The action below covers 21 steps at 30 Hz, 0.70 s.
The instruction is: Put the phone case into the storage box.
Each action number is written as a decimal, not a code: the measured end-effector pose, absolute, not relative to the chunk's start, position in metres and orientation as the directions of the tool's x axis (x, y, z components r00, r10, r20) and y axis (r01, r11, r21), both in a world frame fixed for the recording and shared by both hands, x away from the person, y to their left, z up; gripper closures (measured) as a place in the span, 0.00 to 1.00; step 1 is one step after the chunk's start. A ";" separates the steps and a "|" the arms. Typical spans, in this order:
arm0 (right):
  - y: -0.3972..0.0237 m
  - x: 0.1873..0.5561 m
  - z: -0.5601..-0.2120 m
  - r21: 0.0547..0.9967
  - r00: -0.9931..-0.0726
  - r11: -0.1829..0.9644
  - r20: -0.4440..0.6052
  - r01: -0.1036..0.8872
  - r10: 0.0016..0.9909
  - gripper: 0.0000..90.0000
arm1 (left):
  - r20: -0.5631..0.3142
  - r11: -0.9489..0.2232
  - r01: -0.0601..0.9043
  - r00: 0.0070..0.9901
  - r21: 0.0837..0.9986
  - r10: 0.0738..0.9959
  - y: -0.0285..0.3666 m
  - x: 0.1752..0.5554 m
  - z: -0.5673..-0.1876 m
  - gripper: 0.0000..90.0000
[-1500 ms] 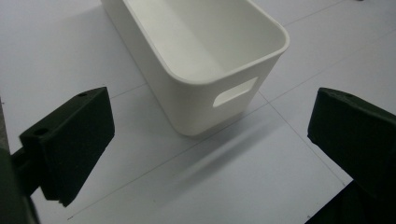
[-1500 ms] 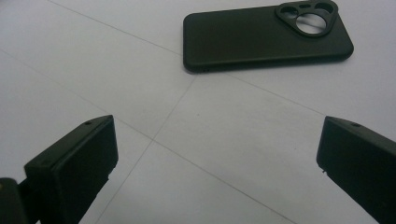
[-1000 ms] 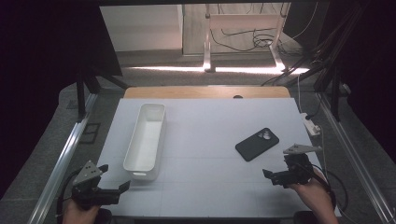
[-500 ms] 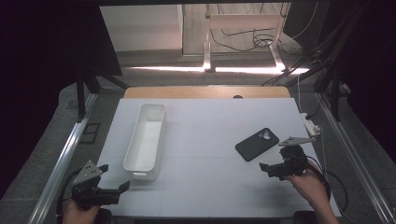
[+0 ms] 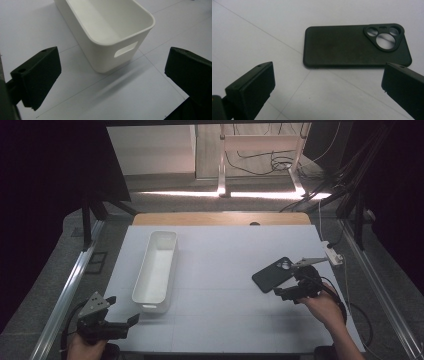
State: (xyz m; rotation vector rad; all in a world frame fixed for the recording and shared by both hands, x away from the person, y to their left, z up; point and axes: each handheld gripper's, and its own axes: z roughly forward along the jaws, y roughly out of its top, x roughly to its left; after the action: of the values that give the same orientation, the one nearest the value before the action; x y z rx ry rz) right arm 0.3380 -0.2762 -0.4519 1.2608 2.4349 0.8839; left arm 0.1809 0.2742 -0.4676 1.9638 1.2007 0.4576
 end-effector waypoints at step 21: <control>-0.257 0.382 -0.457 0.581 -0.608 0.484 0.024 0.655 0.794 0.00 | -0.088 -0.258 0.589 0.494 0.766 0.865 0.274 0.182 -0.468 0.01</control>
State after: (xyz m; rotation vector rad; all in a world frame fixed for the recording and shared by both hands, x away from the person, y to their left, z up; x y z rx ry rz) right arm 0.3819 -0.2566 -0.4571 1.2378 2.4837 0.8113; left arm 0.1817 0.2744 -0.4676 1.9672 1.1974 0.4540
